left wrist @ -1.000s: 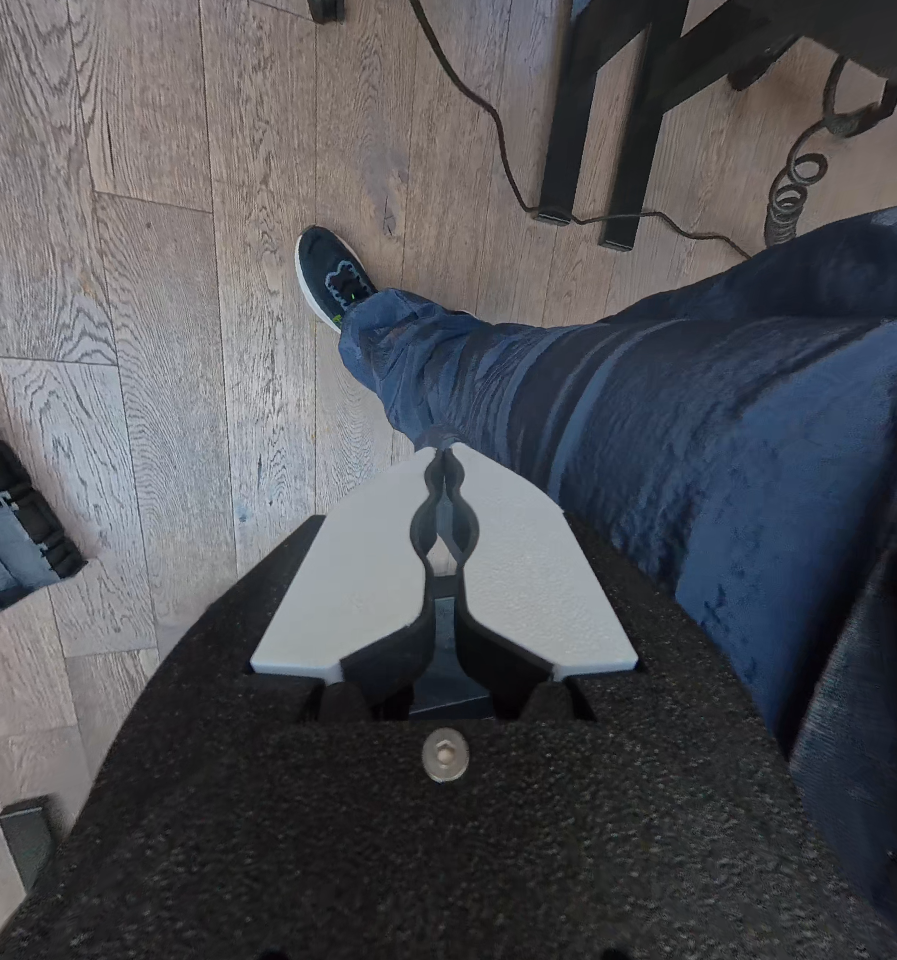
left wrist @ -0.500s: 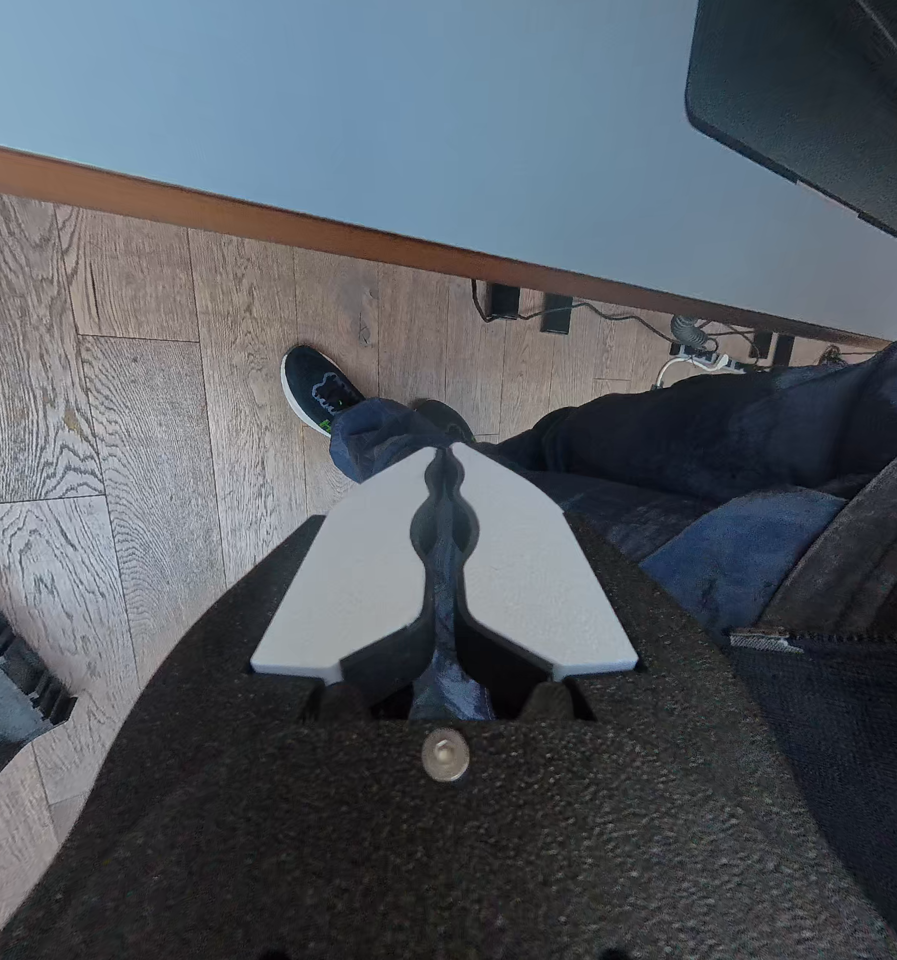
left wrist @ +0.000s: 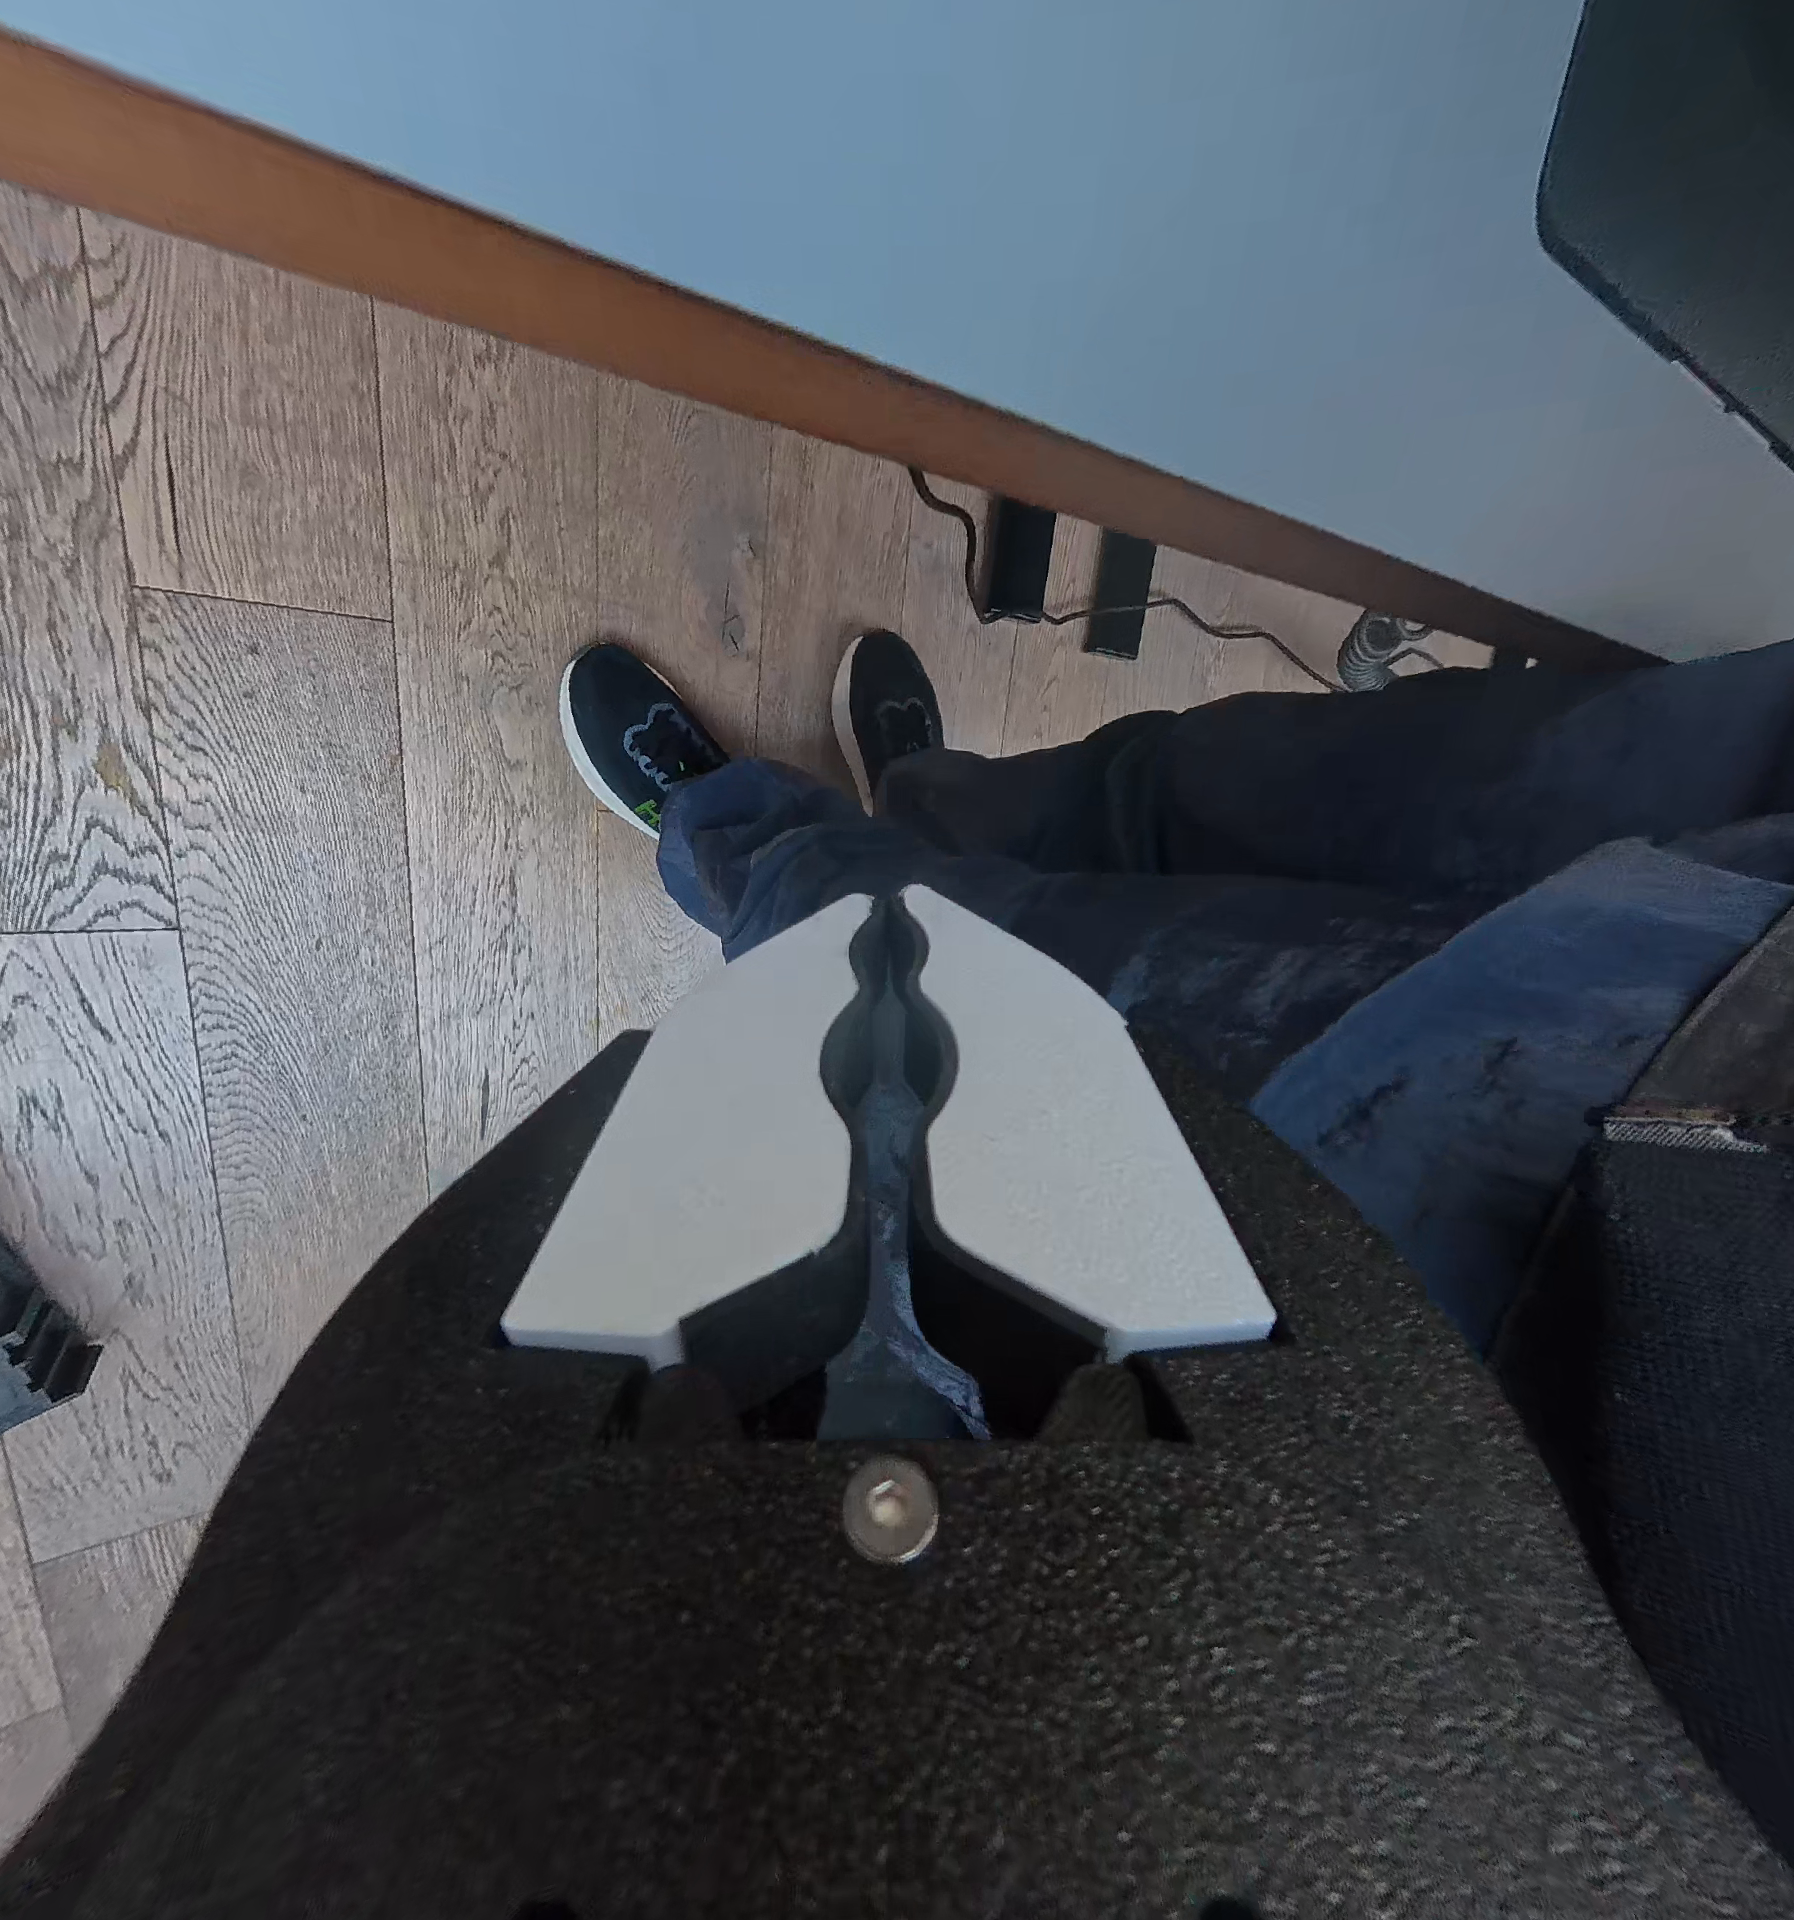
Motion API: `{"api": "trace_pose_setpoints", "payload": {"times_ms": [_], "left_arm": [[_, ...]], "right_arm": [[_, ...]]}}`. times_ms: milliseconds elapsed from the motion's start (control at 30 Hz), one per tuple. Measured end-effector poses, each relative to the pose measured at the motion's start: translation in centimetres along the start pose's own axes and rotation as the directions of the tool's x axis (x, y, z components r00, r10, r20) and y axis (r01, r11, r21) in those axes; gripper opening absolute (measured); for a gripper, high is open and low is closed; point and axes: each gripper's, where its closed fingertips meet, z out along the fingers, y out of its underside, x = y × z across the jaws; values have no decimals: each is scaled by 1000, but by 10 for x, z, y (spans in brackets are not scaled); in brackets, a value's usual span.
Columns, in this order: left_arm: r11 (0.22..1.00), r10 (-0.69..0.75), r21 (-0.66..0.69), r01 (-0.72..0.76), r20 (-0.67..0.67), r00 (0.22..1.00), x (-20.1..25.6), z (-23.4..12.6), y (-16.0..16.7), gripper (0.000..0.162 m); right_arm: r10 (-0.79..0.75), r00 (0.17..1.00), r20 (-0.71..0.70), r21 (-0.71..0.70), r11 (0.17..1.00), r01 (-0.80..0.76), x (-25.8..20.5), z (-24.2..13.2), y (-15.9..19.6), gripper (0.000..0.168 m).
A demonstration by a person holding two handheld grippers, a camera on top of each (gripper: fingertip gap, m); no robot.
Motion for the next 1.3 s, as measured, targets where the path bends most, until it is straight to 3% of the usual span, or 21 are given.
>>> {"api": "trace_pose_setpoints", "payload": {"times_ms": [333, 1000, 1300], "left_arm": [[1000, -2, 29, 1, 15, 1000, 34, 12, -8, 0], [995, 91, 33, -94, 75, 993, 74, 18, -19, 0], [979, 201, -64, -195, 97, 975, 89, 27, -10, 0]], "right_arm": [[-42, 999, 17, 24, 999, 41, 19, -15, 1, 0], [-27, 1000, 4, 69, 997, 27, 22, -61, 45, 0], [-26, 1000, -10, 104, 994, 27, 32, -75, 50, 0]]}}
